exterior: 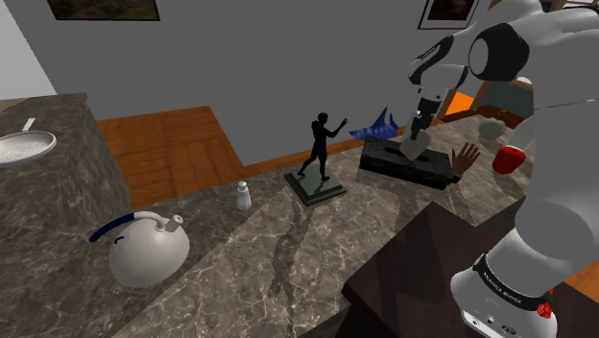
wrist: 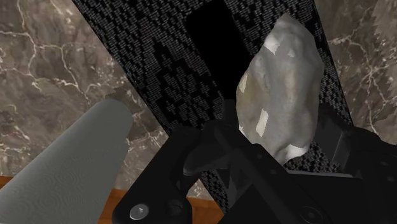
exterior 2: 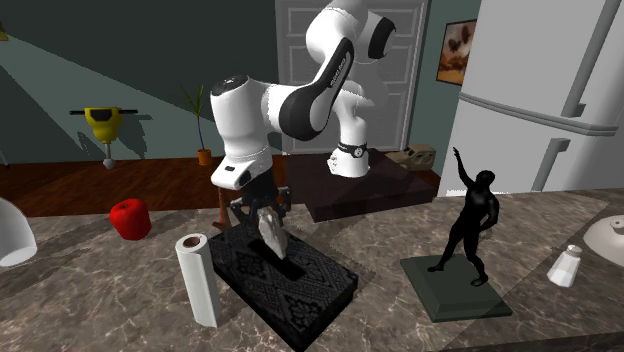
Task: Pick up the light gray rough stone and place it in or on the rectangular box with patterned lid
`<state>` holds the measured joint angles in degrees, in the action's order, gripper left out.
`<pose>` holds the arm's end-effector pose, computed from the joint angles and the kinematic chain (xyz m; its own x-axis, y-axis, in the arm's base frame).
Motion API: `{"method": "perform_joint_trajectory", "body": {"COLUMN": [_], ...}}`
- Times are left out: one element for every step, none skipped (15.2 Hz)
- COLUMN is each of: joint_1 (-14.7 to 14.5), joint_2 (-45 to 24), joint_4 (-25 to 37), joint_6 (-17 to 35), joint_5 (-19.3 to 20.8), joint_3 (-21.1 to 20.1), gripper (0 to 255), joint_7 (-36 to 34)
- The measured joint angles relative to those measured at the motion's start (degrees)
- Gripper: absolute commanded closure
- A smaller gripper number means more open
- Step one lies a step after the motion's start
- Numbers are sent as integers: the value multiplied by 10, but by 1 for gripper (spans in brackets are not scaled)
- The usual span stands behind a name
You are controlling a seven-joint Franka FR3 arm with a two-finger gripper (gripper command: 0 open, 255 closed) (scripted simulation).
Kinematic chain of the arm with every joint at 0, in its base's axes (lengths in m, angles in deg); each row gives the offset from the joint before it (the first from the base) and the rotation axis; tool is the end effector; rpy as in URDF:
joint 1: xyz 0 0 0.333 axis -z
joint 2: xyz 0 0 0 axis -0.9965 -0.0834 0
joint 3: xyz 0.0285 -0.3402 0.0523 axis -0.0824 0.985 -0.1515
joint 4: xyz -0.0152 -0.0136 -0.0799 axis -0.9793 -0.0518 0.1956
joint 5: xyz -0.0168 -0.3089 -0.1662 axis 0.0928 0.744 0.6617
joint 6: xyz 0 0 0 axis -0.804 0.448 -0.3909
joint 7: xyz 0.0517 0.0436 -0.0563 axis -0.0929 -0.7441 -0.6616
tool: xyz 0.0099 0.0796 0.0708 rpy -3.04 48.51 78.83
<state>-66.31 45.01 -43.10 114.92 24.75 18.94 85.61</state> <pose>0.4747 -0.4357 0.3168 0.9960 0.0044 -0.0887 -0.0087 -0.9890 -0.1474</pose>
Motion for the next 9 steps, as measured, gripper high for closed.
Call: {"method": "perform_joint_trajectory", "body": {"joint_1": [0, 1, 1, 0, 1, 1, 1, 0, 1], "joint_2": [-1, -2, -1, -1, -1, -2, -2, -1, -3], "joint_4": [-2, -1, -3, -3, -1, 0, 0, -2, -2], "joint_6": [3, 4, 6, 6, 5, 4, 4, 5, 5], "joint_5": [-1, -2, -2, -2, -2, -2, -2, -2, -2], "joint_3": [0, -1, -1, -1, -1, -1, -1, -1, -1], "gripper": [255, 255, 255, 255, 255, 255, 255, 0, 0], "joint_7": [1, 2, 2, 2, 2, 2, 2, 2, 2]}}
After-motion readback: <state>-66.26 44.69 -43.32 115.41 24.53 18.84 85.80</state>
